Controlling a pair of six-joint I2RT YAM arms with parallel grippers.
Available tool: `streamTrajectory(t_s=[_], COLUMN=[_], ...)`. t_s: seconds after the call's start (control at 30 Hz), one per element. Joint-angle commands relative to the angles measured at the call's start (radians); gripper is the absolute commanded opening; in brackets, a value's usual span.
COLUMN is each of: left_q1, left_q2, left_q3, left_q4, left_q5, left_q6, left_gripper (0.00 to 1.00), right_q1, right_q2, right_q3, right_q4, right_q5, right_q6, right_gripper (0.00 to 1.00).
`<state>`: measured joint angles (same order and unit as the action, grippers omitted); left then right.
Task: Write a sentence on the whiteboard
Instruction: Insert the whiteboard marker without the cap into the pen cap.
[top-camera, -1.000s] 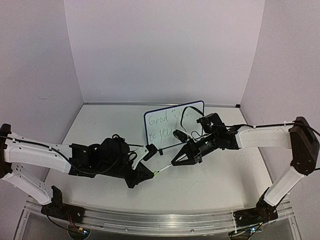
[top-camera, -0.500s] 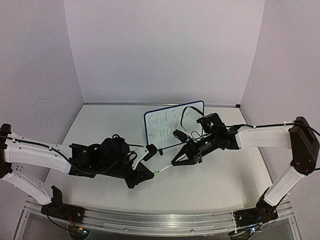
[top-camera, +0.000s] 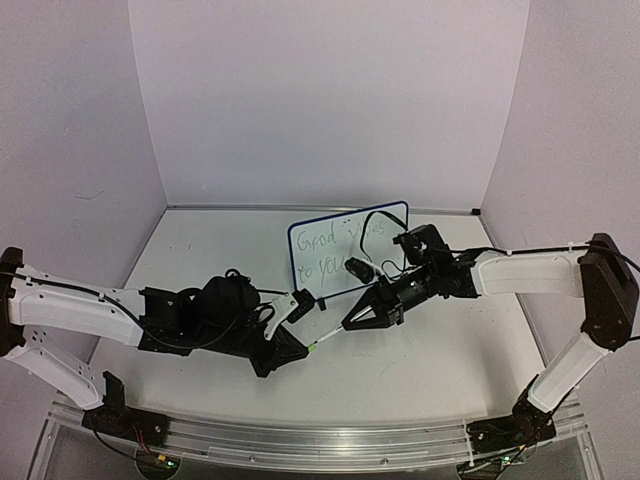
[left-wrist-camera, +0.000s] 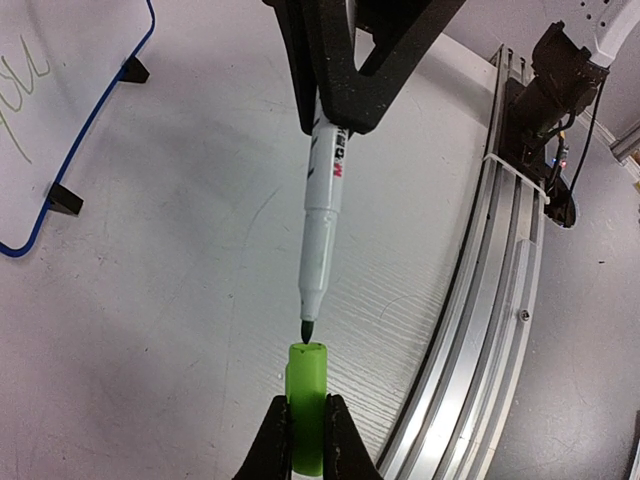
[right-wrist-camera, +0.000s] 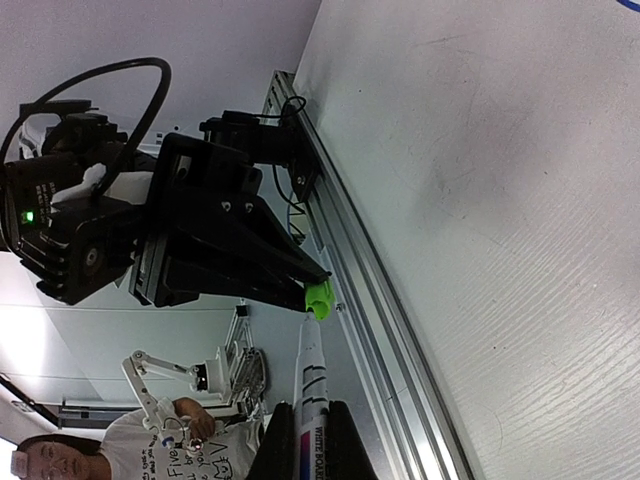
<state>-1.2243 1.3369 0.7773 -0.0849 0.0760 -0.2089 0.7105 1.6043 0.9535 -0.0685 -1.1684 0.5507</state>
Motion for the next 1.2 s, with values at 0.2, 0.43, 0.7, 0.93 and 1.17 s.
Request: streamTrajectory(t_s=[0.2, 0.43, 0.7, 0.93, 1.17], left_q1=[-0.004, -0.003, -0.004, -0.003, -0.004], left_q2=[-0.017, -0.028, -0.034, -0.028, -0.075], left_q3=[0.003, -0.005, -0.005, -0.01, -0.075], left_q4=[0.05, 0.058, 0.065, 0.057, 0.044], left_q5=[-0.026, -0.033, -0.019, -0.005, -0.02], left_q6=[-0.006, -0.006, 0.003, 0.003, -0.02], left_gripper=[0.0, 0.0, 0.0, 0.0, 0.0], right_q1=[0.01, 0.014, 0.021, 0.022, 0.015], right_q2=[0.008, 0.007, 0.018, 0.001, -0.067], right_q3=[0.024, 0.022, 0.033, 0.043, 0.053], right_q4=[0.005, -0.004, -0.019, -0.022, -0.036], right_q5=[-0.027, -0.023, -0.021, -0.014, 0.005], right_q6=[-0.011, -0.014, -0.024, -0.032, -0.03], right_gripper=[0.0, 0.0, 0.0, 0.0, 0.0])
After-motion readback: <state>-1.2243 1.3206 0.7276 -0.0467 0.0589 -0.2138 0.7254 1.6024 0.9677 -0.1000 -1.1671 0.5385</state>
